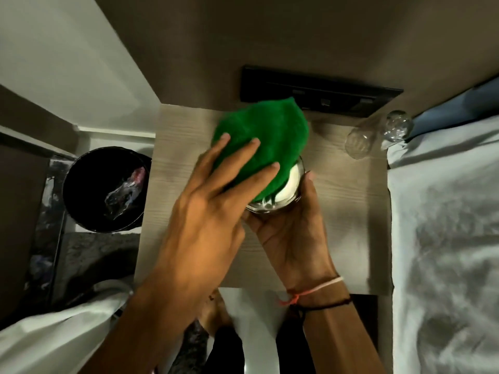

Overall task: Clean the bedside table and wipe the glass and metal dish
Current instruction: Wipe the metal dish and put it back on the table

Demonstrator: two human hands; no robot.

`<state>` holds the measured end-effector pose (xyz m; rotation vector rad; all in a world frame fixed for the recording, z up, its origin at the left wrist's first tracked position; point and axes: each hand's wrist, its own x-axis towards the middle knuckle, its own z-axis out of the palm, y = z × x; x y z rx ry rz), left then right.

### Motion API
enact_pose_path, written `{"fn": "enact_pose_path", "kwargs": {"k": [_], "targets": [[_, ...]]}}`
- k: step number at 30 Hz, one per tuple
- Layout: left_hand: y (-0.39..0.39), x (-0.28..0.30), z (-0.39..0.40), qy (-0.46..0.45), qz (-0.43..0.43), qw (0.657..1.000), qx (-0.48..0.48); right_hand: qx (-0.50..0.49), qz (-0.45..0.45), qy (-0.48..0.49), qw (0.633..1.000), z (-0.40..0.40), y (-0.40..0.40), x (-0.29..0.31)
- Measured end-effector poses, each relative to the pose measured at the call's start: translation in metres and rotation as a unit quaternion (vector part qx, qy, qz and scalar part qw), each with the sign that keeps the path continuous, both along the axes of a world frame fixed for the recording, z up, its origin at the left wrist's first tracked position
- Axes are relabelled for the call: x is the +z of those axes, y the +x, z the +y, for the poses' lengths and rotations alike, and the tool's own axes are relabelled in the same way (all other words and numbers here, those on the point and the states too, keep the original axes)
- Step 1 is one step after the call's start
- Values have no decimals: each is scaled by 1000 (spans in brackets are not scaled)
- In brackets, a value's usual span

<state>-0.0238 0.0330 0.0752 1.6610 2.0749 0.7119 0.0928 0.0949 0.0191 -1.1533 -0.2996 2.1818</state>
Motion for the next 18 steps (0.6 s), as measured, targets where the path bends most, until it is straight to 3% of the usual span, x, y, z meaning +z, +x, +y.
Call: {"fn": "enact_pose_path", "kwargs": {"k": [5,9,13,18], "targets": [[-14,-13,-37,-81,-42,991,-102,30,-156,-1,987,12,-26,-18],[-33,-26,-80,-59,-110,992,-4,57,-256,48,964,21,-62,-36],[-53,-34,-106,-28,-155,978,137,73,-282,57,955,32,-112,-51],[-83,-36,-114,-35,-165,966,194,125,-351,80,925,51,-156,-75]]}}
